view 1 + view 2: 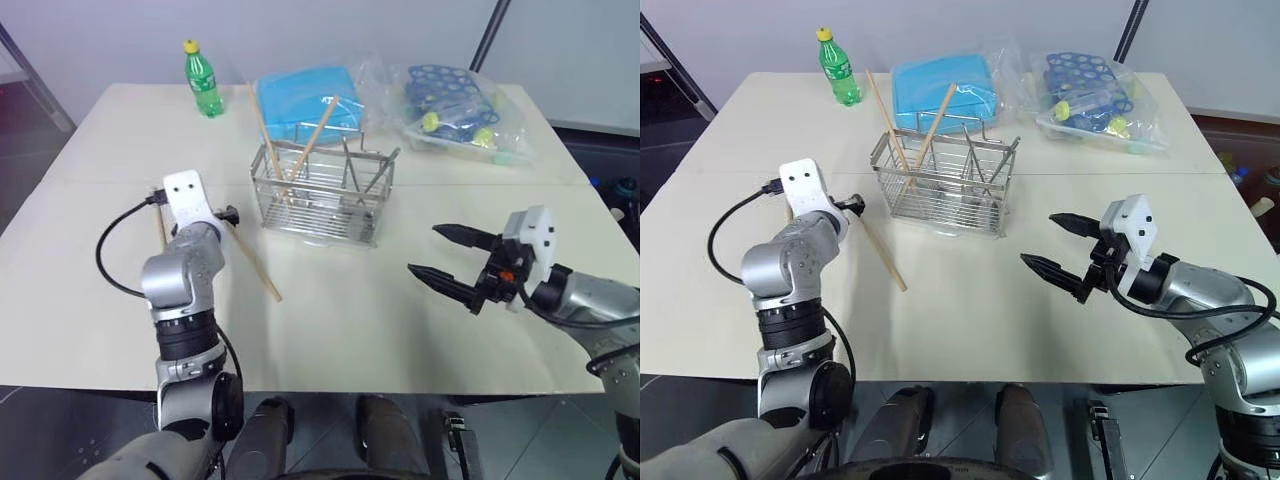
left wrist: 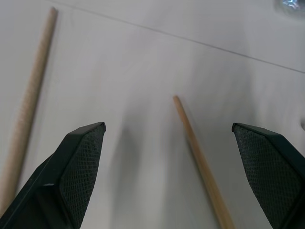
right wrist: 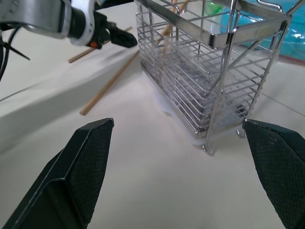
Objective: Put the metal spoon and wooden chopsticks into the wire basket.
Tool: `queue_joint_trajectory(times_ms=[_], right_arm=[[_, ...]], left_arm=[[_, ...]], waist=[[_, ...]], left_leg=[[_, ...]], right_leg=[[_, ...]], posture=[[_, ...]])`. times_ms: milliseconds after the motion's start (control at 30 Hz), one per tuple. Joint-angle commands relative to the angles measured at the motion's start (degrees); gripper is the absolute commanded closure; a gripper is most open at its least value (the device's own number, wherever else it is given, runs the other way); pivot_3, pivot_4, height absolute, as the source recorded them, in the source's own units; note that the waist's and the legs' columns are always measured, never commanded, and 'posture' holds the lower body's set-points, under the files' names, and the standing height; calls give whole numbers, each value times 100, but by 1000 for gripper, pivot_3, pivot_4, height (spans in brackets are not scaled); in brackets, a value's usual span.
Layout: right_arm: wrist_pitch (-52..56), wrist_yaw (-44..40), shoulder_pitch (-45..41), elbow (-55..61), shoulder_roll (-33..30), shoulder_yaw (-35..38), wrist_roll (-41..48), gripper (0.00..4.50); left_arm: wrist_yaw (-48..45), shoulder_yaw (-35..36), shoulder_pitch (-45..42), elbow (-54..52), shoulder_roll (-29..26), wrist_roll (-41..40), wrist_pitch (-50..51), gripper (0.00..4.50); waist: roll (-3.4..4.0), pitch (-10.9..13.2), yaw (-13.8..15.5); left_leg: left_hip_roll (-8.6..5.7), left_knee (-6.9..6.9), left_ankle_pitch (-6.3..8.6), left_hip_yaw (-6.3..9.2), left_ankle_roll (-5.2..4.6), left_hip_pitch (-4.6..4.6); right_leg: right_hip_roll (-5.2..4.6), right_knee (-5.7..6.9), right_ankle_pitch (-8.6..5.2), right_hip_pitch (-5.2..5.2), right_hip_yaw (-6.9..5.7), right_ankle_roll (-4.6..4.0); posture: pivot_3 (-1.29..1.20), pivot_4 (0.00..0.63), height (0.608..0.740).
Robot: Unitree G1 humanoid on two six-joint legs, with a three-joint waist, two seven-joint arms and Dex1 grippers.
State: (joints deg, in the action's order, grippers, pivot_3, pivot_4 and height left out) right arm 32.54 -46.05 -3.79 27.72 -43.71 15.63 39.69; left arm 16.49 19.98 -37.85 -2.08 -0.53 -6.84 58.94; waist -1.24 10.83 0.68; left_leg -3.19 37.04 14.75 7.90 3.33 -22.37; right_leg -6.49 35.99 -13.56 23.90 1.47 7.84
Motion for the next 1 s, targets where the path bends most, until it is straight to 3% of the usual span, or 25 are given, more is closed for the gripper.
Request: queue_joint_trajectory(times_ms=[33,400,1000], right_arm=[[-45,60,13,167,61,129,112,68],[43,320,179,355,88,318,316,68],[148,236,158,364,-98,508,580,68]], left_arm=[[-37,-55,-132,242,-21,2,-369,0],[72,-260,-107,99,-141,181,555,0],[151,-113,76,-631,425,174,1249,0]], waist=[[0,0,-3],[1,0,-13],[0,0,-2]], left_leg=[[0,0,0,0,0,0],[0,0,0,0,-1,1],[0,0,1,0,-1,1]], right_leg=[[0,0,0,0,0,0],[0,1,1,0,0,2],[0,1,1,-1,0,2]], posture=[[0,150,740],[0,150,740],[0,150,740]])
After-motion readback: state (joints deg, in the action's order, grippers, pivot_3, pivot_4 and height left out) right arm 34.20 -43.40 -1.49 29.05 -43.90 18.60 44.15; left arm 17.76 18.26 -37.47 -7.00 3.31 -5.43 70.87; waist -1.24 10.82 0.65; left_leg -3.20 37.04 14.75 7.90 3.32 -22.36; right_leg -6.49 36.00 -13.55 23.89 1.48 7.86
